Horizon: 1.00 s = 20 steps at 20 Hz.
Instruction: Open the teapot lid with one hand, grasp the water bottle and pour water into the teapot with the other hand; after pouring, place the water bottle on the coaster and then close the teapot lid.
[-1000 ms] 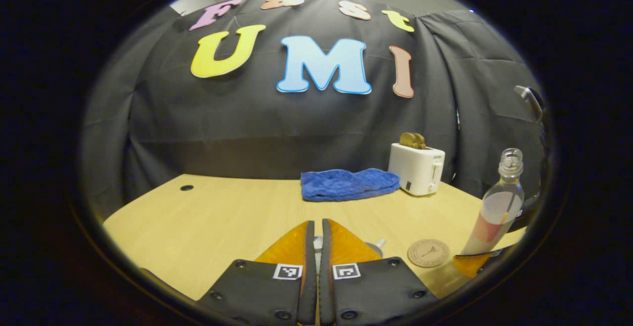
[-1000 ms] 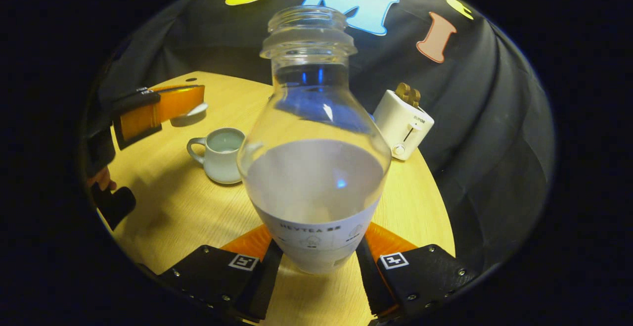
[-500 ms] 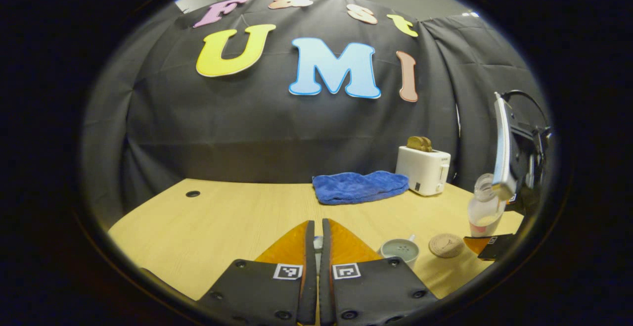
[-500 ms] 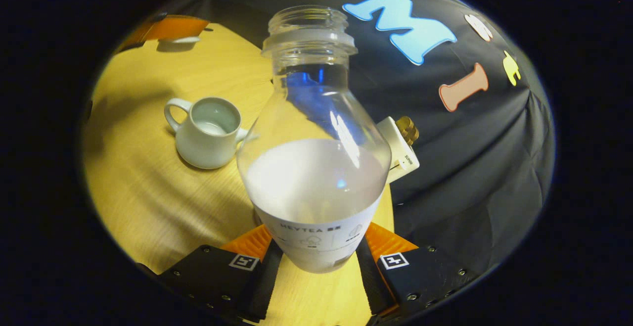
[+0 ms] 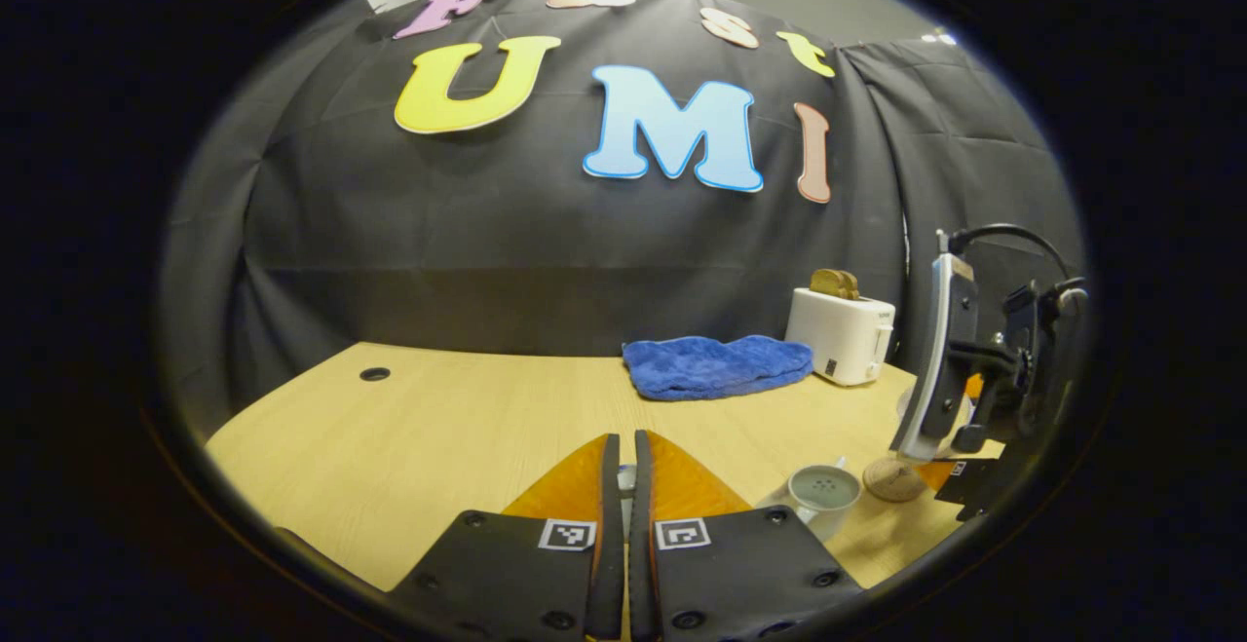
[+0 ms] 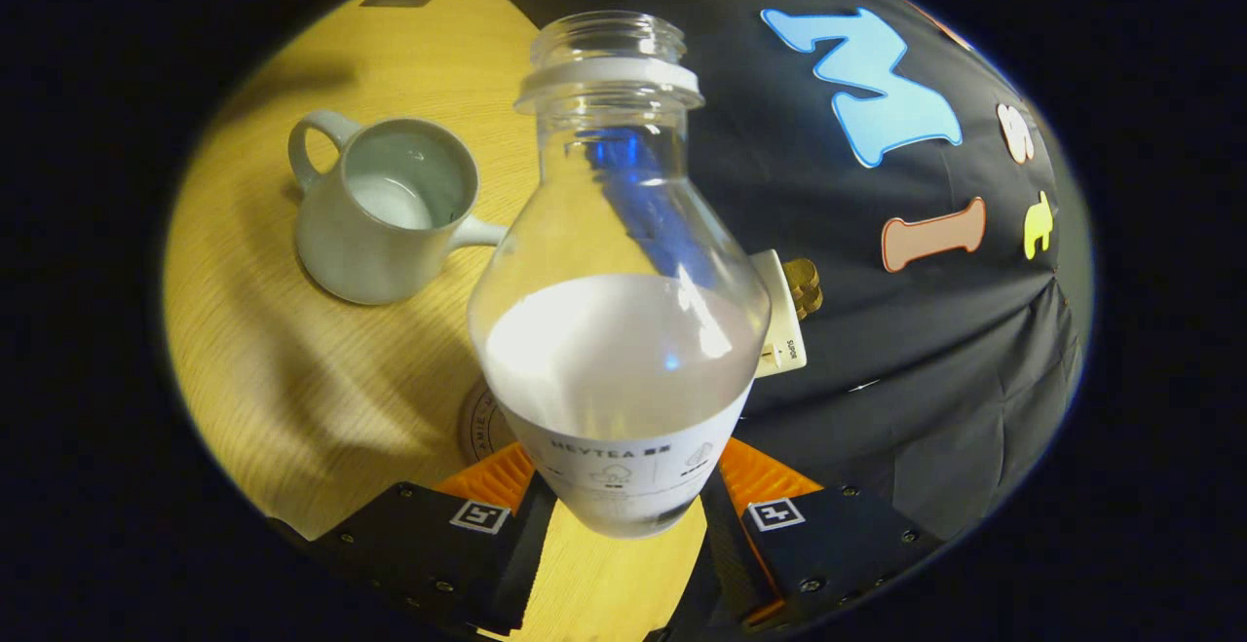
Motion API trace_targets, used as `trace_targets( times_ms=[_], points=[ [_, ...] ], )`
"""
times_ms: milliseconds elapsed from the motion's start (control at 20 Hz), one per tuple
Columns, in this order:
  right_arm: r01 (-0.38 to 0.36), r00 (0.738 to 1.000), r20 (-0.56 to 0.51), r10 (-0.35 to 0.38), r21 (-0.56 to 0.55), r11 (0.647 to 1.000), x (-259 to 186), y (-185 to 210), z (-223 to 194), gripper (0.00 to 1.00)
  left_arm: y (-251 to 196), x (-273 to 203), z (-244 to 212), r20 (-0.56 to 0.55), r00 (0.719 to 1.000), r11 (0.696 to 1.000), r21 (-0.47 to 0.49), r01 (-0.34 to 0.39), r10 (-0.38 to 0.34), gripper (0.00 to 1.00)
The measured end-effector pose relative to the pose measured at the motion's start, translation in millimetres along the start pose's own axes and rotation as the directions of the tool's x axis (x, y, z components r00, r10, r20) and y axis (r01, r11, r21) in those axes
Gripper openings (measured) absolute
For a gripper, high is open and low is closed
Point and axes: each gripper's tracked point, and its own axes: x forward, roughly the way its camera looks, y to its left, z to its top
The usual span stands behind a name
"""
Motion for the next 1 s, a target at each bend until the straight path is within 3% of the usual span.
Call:
trace_targets(
  times_ms=[450,1000],
  points=[
    [0.001,0.998,-0.064,-0.016,-0.220,0.975,16.8,-6.7,0.4,0.74,-0.8,2.1,-4.9,-0.006,1.000,1.000,-0.014,0.026,-0.026,0.10],
    [0.074,0.994,-0.032,-0.101,-0.467,0.881,12.1,-24.6,9.1,0.74,10.8,-5.2,-6.5,-0.005,1.000,0.999,-0.039,0.024,-0.025,0.09]
  ],
)
